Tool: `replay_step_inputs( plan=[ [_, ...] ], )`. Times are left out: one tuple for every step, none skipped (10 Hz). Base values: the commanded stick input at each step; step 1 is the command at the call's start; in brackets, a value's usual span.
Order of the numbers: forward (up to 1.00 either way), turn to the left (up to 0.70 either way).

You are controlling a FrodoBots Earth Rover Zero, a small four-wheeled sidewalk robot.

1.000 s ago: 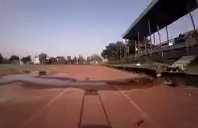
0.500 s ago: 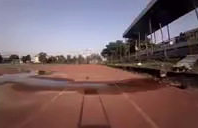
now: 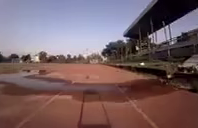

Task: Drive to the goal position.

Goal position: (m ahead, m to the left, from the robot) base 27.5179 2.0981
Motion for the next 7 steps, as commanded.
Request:
replay_step_inputs(
  plan=[
    [0.7, 0.0],
    [0.7, 0.0],
    [0.7, 0.0],
    [0.7, 0.0],
    [0.7, 0.0],
    [0.7, 0.0],
    [0.7, 0.0]
  ],
)
